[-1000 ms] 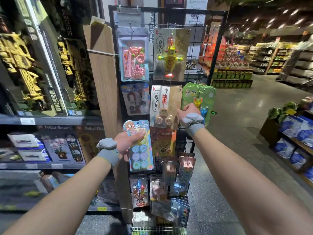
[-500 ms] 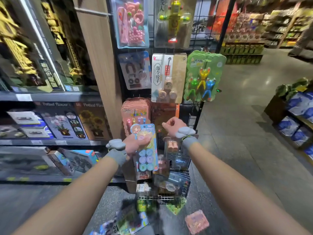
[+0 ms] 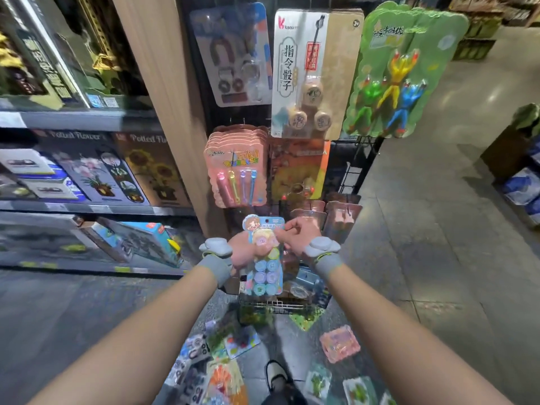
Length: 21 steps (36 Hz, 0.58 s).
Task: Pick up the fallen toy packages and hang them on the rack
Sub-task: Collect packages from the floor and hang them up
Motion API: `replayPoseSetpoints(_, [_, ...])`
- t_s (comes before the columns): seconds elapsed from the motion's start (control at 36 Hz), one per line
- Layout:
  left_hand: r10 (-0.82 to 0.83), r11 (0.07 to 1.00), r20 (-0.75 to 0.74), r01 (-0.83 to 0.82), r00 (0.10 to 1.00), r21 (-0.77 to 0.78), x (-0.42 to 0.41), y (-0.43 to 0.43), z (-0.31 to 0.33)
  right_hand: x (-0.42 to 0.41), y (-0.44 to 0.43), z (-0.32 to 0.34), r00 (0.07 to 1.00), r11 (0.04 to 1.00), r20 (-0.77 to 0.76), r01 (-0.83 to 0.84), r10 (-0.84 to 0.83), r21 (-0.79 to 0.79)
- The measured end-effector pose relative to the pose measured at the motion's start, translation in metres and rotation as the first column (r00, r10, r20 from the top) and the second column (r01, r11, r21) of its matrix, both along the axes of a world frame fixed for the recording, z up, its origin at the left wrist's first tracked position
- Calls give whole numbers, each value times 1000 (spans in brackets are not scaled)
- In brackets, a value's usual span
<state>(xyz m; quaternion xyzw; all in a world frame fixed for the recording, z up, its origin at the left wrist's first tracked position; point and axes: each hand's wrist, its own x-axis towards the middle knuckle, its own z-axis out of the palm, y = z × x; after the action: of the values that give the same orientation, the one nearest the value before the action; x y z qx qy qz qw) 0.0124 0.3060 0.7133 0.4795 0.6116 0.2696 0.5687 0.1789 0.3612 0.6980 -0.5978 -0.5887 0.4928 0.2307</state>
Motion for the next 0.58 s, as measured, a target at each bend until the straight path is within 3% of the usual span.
replayPoseSetpoints(0.19, [154, 986, 82, -148, 985, -71, -5, 20, -39, 4, 7, -12, 1000, 999, -1, -21, 21, -49])
replayPoseSetpoints(0.58, [232, 972, 70, -233, 970, 17, -6, 45, -63, -5, 34, -30, 1000, 996, -6, -13, 12, -84])
